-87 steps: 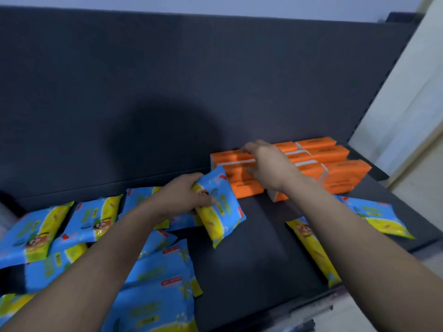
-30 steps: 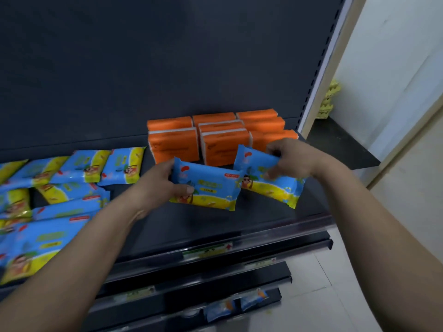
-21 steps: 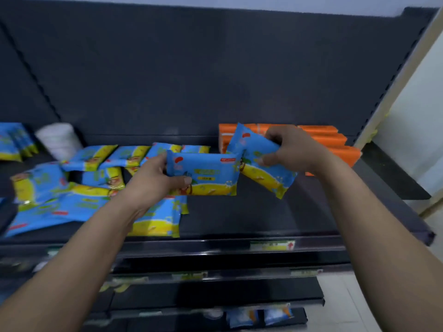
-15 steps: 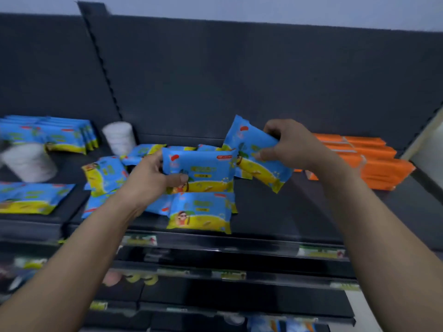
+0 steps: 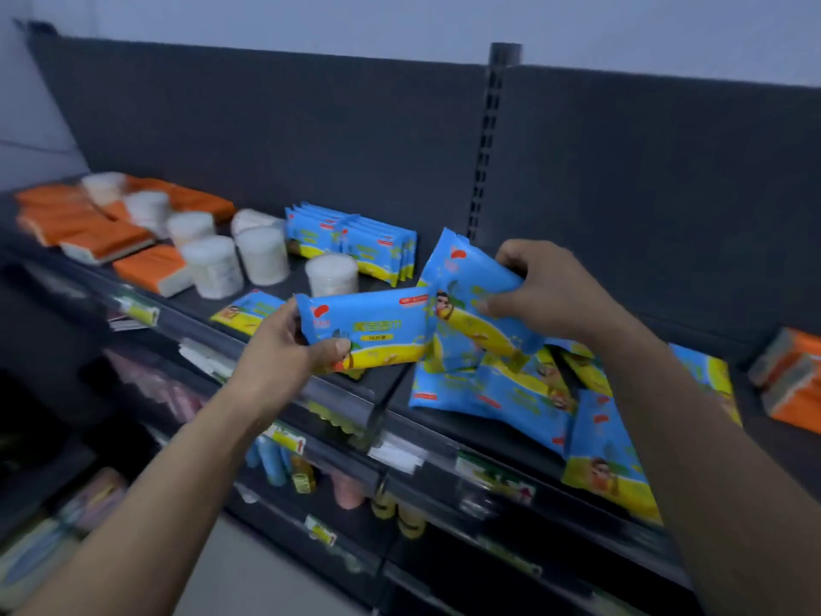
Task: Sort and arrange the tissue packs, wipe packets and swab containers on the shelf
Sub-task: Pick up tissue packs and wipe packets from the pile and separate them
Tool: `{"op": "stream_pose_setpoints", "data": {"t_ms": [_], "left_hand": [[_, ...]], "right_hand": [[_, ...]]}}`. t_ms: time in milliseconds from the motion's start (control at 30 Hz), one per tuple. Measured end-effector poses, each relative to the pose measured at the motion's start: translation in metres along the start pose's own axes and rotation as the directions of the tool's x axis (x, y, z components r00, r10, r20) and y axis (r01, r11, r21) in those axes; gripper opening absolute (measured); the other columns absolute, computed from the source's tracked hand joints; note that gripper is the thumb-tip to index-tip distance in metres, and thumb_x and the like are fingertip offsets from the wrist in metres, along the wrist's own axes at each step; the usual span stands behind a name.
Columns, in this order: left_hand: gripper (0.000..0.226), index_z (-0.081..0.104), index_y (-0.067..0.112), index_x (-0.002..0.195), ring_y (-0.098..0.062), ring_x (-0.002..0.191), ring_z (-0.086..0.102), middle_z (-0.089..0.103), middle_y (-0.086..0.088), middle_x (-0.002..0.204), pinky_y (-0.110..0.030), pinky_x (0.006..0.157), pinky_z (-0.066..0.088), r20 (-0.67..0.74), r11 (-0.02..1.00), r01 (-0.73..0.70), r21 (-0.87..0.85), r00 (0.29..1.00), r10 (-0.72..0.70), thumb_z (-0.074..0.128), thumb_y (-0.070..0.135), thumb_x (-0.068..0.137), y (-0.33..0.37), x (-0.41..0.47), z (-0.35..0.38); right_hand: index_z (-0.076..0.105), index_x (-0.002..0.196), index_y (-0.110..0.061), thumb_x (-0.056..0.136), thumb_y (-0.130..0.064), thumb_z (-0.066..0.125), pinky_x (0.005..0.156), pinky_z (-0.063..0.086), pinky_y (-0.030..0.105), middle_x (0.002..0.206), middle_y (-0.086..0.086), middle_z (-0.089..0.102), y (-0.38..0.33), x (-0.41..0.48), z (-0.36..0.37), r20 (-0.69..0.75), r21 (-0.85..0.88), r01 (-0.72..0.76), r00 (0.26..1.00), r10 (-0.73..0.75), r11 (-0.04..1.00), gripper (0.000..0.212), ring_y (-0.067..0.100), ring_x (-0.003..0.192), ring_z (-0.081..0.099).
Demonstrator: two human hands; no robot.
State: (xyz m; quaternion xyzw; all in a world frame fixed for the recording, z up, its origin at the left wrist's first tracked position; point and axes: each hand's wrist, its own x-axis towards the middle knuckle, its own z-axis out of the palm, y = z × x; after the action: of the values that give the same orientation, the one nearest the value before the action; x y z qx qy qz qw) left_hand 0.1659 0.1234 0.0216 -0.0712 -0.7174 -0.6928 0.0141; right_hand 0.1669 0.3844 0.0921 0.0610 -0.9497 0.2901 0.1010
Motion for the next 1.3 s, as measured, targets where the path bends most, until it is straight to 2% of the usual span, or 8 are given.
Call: {"op": "stream_pose_setpoints", "data": {"t_ms": [267,433,533,633,767,1000,1133,1300], "left_hand": [[0.037,0.055,0.003,0.110,-0.006,0.068,0.066,0.067,-0.003,0.087,-0.015,0.055,0.052,-0.230,0.996,-0.069,0.061,0.970,0.081,0.063,-0.012,0.077,0.000,0.060,-0.083],[0.040,0.053,0.000,0.112,-0.004,0.065,0.066,0.068,-0.003,0.086,-0.020,0.060,0.056,-0.277,0.994,-0.085,0.072,0.955,0.102,0.061,-0.015,0.077,0.004,0.121,-0.110],[0.033,0.057,0.008,0.101,-0.004,0.068,0.066,0.066,-0.006,0.092,-0.019,0.063,0.056,-0.264,0.990,-0.096,0.107,0.957,0.121,0.062,-0.014,0.076,0.009,0.155,-0.119],[0.031,0.056,0.011,0.092,-0.005,0.067,0.066,0.066,-0.004,0.089,-0.016,0.060,0.054,-0.222,0.990,-0.090,0.106,0.969,0.111,0.063,-0.015,0.076,0.011,0.187,-0.124],[0.032,0.052,-0.001,0.102,-0.001,0.060,0.064,0.063,-0.006,0.084,-0.015,0.055,0.053,-0.135,0.991,-0.107,0.084,0.984,0.117,0.061,-0.017,0.076,0.011,0.227,-0.125],[0.037,0.048,0.012,0.071,-0.005,0.052,0.056,0.055,-0.004,0.066,-0.018,0.048,0.048,0.106,0.987,-0.117,0.106,0.989,0.106,0.067,-0.018,0.063,0.008,0.307,-0.141],[0.034,0.052,0.008,0.074,-0.004,0.049,0.057,0.058,0.002,0.057,-0.018,0.050,0.048,0.295,0.973,-0.129,0.189,0.953,0.069,0.065,-0.022,0.066,-0.002,0.347,-0.154],[0.030,0.056,-0.001,0.087,-0.014,0.066,0.061,0.061,-0.011,0.076,-0.029,0.064,0.055,0.508,0.967,-0.103,0.235,0.861,-0.032,0.071,-0.013,0.065,-0.019,0.379,-0.158]], "right_hand": [[0.046,0.076,-0.006,0.067,-0.017,0.076,0.061,0.035,0.033,0.076,0.005,0.047,-0.045,0.114,0.048,-0.066,0.025,0.150,0.987,-0.148,0.988,0.033,0.020,0.069,0.041],[0.049,0.078,-0.006,0.066,-0.017,0.076,0.064,0.040,0.037,0.077,0.006,0.049,-0.052,0.181,0.068,-0.077,0.021,0.183,0.980,-0.181,0.983,0.031,0.022,0.072,0.043],[0.050,0.079,-0.004,0.066,-0.018,0.075,0.063,0.039,0.034,0.079,0.005,0.051,-0.052,0.212,0.076,-0.070,0.018,0.171,0.983,-0.169,0.985,0.031,0.021,0.072,0.045],[0.052,0.082,-0.003,0.067,-0.018,0.076,0.064,0.042,0.035,0.082,0.008,0.057,-0.050,0.233,0.082,-0.045,0.039,0.122,0.992,-0.120,0.992,0.032,0.021,0.071,0.048],[0.056,0.083,-0.006,0.067,-0.020,0.079,0.063,0.044,0.034,0.083,0.006,0.060,-0.044,0.251,0.084,-0.007,-0.023,0.043,0.999,-0.043,0.999,0.031,0.021,0.073,0.055],[0.057,0.082,-0.007,0.068,-0.018,0.080,0.057,0.040,0.031,0.081,0.006,0.061,-0.044,0.258,0.087,-0.061,-0.086,-0.150,0.988,0.145,0.985,0.029,0.022,0.073,0.057],[0.053,0.072,-0.013,0.067,-0.019,0.081,0.054,0.036,0.030,0.071,0.001,0.055,-0.055,0.258,0.096,-0.114,-0.135,-0.273,0.959,0.259,0.952,0.029,0.016,0.063,0.048],[0.052,0.068,-0.014,0.065,-0.014,0.081,0.059,0.038,0.030,0.070,0.002,0.057,-0.070,0.254,0.110,-0.138,-0.119,-0.365,0.927,0.349,0.923,0.029,0.017,0.065,0.049]]}}
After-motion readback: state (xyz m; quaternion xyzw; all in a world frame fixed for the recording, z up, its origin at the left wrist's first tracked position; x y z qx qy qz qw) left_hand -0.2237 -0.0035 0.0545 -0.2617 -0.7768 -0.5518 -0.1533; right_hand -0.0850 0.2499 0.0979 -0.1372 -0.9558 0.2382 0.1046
